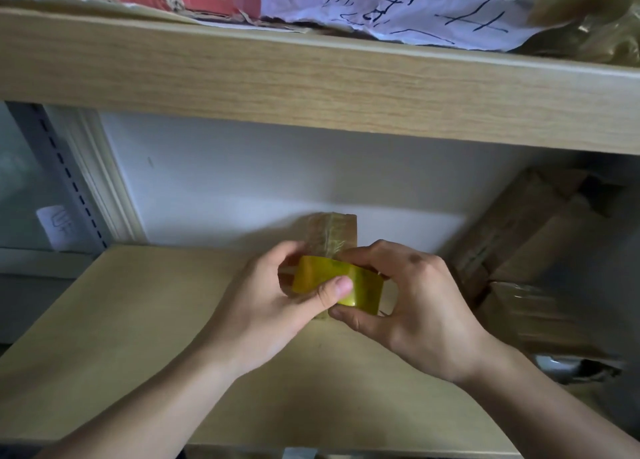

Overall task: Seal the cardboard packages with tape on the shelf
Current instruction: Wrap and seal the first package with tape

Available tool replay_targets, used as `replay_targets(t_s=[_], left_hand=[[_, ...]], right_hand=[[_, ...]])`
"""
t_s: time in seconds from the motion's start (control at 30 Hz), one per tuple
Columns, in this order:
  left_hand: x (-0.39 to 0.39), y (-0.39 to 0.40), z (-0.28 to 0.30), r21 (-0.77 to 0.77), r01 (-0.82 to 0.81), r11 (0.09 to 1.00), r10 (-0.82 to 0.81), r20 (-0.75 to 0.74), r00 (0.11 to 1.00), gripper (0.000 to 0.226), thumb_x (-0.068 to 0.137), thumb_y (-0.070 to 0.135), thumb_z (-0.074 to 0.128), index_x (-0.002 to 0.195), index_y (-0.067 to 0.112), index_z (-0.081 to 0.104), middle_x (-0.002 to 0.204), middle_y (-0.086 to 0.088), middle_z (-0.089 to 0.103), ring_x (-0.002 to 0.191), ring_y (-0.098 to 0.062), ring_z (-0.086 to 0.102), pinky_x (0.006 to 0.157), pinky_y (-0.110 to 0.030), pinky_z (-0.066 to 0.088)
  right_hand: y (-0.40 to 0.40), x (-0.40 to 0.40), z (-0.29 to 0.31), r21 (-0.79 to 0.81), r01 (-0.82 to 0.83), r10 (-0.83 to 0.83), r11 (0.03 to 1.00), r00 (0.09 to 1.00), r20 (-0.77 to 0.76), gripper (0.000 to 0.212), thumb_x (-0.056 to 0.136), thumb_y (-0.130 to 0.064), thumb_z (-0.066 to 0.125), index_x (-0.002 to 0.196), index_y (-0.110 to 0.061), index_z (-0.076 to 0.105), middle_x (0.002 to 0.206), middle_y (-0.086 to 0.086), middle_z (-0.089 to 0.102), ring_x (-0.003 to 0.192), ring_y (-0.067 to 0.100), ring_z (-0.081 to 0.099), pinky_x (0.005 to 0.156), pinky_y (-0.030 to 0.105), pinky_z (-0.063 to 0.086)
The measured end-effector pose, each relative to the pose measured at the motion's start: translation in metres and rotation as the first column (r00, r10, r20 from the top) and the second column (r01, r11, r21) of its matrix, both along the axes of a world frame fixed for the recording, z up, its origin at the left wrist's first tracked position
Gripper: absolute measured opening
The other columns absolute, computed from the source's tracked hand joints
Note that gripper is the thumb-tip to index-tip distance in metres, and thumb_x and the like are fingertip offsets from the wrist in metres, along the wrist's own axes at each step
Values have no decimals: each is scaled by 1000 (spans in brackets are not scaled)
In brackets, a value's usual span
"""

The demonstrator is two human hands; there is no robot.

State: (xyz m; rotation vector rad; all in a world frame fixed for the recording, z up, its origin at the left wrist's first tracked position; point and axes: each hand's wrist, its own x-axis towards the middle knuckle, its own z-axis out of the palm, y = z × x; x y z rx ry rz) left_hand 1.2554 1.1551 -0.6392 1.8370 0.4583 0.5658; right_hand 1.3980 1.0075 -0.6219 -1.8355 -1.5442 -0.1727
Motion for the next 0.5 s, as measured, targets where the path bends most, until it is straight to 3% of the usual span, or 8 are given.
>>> replay_targets(t_s=[0.07,0.27,0.33,0.4,0.5], left_hand=[[-1,2,0,53,-40,998,40,7,999,74,64,74,78,127,38,63,115,19,73,109,-4,70,96,-35,56],[3,5,-3,100,-138,985,127,111,986,26,85,37,79,109,31,72,106,15,74,99,-3,72,83,-21,59],[4,4,-3,129,-125,984,108,133,985,21,89,30,78,109,30,72,105,14,74,101,-5,71,83,-26,61],[4,1,0,180,-60,982,34,142,989,26,90,36,76,115,31,72,107,14,73,104,-9,69,84,-31,61],[3,-1,1,388,58,920,-100,89,991,48,86,44,75,132,38,64,118,14,62,113,-14,62,90,-30,54]], right_hand=[[-1,0,1,1,9,-9,1000,1000,4,47,77,-55,77,118,-35,67,98,-25,66,89,-6,62,79,7,45],[-9,10,1,-37,90,-91,995,996,-5,47,76,-53,83,117,-33,73,98,-19,71,88,0,65,77,11,47],[-11,12,2,-31,91,-92,995,995,-35,43,78,-58,80,114,-35,73,96,-20,72,87,1,66,75,12,47],[-12,13,3,-34,72,-74,997,994,-83,41,78,-55,81,113,-37,72,97,-22,72,90,-1,66,75,9,45],[-14,17,3,-63,-10,-2,998,981,-193,39,81,-45,82,117,-36,71,105,-24,73,98,1,67,80,12,46]])
